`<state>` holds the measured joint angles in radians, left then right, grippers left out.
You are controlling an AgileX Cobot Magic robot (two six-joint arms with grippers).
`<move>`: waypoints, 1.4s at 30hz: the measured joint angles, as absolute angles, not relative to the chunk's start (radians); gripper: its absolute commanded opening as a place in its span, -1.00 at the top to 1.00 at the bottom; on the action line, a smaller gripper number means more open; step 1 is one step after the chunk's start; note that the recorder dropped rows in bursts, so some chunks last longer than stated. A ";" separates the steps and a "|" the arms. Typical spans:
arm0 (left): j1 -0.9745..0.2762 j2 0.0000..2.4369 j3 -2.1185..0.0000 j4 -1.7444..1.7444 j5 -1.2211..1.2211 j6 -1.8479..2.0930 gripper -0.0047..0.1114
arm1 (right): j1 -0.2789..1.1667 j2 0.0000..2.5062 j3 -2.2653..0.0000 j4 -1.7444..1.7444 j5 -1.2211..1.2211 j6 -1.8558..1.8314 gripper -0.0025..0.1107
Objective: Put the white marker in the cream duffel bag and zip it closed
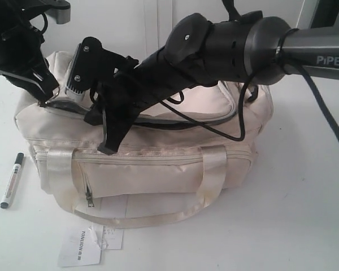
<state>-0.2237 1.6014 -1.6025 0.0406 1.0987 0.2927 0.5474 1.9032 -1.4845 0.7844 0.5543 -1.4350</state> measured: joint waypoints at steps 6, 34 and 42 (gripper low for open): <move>-0.224 1.601 -1.603 0.055 1.081 0.293 0.92 | 0.537 1.903 -1.487 0.780 0.567 -1.415 0.96; -0.231 1.639 -1.600 0.119 1.013 0.265 0.92 | 0.535 1.896 -1.490 0.726 0.589 -1.413 0.96; -0.235 1.639 -1.600 0.141 1.005 0.169 0.92 | 0.535 1.896 -1.491 0.726 0.585 -1.413 0.96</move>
